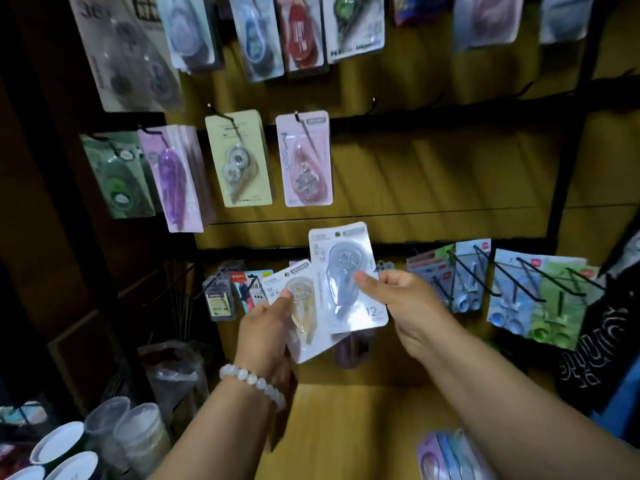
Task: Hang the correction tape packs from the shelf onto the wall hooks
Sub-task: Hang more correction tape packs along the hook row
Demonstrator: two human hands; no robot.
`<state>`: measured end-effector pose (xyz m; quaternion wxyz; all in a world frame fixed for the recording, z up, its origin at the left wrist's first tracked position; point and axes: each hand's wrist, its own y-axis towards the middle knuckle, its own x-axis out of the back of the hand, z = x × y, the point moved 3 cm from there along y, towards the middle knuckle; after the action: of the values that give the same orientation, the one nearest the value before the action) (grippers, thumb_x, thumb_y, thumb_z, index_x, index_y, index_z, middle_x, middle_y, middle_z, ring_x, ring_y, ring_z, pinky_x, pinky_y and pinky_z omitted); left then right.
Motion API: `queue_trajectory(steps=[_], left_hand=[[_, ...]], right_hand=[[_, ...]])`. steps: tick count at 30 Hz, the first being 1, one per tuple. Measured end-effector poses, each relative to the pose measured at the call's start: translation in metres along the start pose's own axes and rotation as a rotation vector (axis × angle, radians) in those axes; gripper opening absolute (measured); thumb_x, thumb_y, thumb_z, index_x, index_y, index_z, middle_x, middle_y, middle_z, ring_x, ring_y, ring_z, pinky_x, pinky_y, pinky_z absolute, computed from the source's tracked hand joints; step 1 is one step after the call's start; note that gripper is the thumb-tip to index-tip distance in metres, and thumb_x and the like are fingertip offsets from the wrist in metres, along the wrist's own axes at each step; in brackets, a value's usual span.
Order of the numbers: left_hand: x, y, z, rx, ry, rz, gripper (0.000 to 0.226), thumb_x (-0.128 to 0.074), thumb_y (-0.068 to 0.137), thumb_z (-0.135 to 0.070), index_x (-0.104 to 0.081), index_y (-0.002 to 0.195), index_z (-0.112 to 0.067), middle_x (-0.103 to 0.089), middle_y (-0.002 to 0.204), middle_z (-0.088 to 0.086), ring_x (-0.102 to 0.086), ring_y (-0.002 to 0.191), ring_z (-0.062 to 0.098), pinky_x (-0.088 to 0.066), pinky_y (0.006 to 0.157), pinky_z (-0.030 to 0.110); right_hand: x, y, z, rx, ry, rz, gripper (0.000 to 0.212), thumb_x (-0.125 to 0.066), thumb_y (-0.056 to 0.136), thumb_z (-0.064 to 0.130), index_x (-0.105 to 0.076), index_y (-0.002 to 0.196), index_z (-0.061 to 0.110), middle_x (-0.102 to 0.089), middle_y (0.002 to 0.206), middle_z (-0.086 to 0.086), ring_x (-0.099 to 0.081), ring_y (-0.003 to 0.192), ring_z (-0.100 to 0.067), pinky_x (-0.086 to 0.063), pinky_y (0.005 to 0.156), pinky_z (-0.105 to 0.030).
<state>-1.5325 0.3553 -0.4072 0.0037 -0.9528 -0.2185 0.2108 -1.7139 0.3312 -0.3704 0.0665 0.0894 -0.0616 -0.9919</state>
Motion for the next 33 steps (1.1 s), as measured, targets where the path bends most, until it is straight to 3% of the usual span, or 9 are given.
queue_trajectory(steps=[3,7,11,15,23,26,29,31,33], left_hand=[[-0.009,-0.003,-0.009,-0.002,-0.004,0.013,0.030,-0.064,0.090,-0.022,-0.064,0.106,0.003,-0.073,0.101,0.024,-0.072,0.087,0.040,-0.053,0.086,0.064],[-0.016,-0.010,-0.013,-0.001,-0.003,0.043,0.027,-0.061,0.093,-0.017,-0.061,0.107,0.006,-0.072,0.103,0.026,-0.071,0.089,0.040,-0.052,0.086,0.066],[-0.020,-0.020,-0.014,0.007,-0.021,0.056,0.038,-0.059,0.094,-0.014,-0.054,0.120,0.014,-0.072,0.105,0.026,-0.071,0.089,0.039,-0.056,0.083,0.058],[-0.021,-0.025,-0.014,0.029,-0.051,0.076,0.036,-0.057,0.096,-0.011,-0.054,0.123,0.013,-0.074,0.097,0.023,-0.072,0.075,0.032,-0.060,0.069,0.045],[-0.022,-0.029,-0.016,0.035,-0.070,0.117,0.029,-0.056,0.096,-0.011,-0.057,0.117,0.008,-0.077,0.084,0.017,-0.074,0.068,0.029,-0.061,0.066,0.044],[-0.023,-0.030,-0.016,0.048,-0.078,0.111,0.026,-0.056,0.096,-0.011,-0.059,0.115,0.006,-0.076,0.088,0.019,-0.073,0.073,0.031,-0.060,0.069,0.047],[-0.022,-0.030,-0.015,0.051,-0.074,0.102,0.028,-0.056,0.096,-0.012,-0.058,0.115,0.008,-0.073,0.102,0.025,-0.072,0.083,0.035,-0.060,0.072,0.048],[-0.021,-0.030,-0.015,0.044,-0.061,0.092,0.033,-0.057,0.096,-0.013,-0.055,0.120,0.011,-0.071,0.107,0.027,-0.070,0.093,0.039,-0.058,0.078,0.053],[-0.020,-0.030,-0.014,0.038,-0.045,0.079,0.038,-0.058,0.095,-0.014,-0.053,0.123,0.011,-0.070,0.109,0.028,-0.069,0.097,0.041,-0.055,0.085,0.059]], right_hand=[[0.005,0.012,0.051,0.126,0.025,-0.054,0.023,-0.076,0.076,0.023,-0.062,0.077,0.005,-0.071,0.099,-0.026,-0.069,0.087,-0.036,-0.053,0.085,-0.054],[0.008,0.027,0.109,0.271,0.088,-0.088,0.021,-0.074,0.079,0.021,-0.059,0.074,0.007,-0.073,0.087,-0.014,-0.069,0.083,-0.028,-0.053,0.087,-0.048],[0.012,0.045,0.139,0.320,0.085,-0.123,0.022,-0.076,0.078,0.024,-0.060,0.076,0.008,-0.074,0.093,-0.013,-0.072,0.090,-0.028,-0.056,0.088,-0.046],[0.010,0.055,0.139,0.272,0.078,-0.137,0.023,-0.076,0.079,0.023,-0.060,0.080,0.007,-0.073,0.093,-0.011,-0.072,0.087,-0.026,-0.059,0.081,-0.039],[0.002,0.068,0.134,0.248,0.072,-0.187,0.023,-0.076,0.079,0.021,-0.059,0.083,0.006,-0.073,0.090,-0.010,-0.072,0.080,-0.021,-0.060,0.073,-0.033],[0.004,0.087,0.134,0.209,-0.021,-0.275,0.029,-0.079,0.076,0.027,-0.057,0.083,0.010,-0.072,0.097,-0.010,-0.071,0.084,-0.022,-0.059,0.074,-0.033],[0.012,0.097,0.123,0.195,-0.271,-0.413,0.034,-0.079,0.075,0.035,-0.056,0.082,0.011,-0.067,0.101,-0.005,-0.066,0.090,-0.022,-0.052,0.072,-0.031],[0.017,0.083,0.108,0.254,-0.451,-0.548,0.039,-0.077,0.075,0.041,-0.057,0.098,0.016,-0.055,0.103,0.002,-0.055,0.094,-0.018,-0.046,0.074,-0.031],[0.012,0.058,0.083,0.275,-0.456,-0.499,0.042,-0.073,0.077,0.044,-0.056,0.106,0.018,-0.055,0.102,0.005,-0.054,0.092,-0.016,-0.045,0.072,-0.029]])
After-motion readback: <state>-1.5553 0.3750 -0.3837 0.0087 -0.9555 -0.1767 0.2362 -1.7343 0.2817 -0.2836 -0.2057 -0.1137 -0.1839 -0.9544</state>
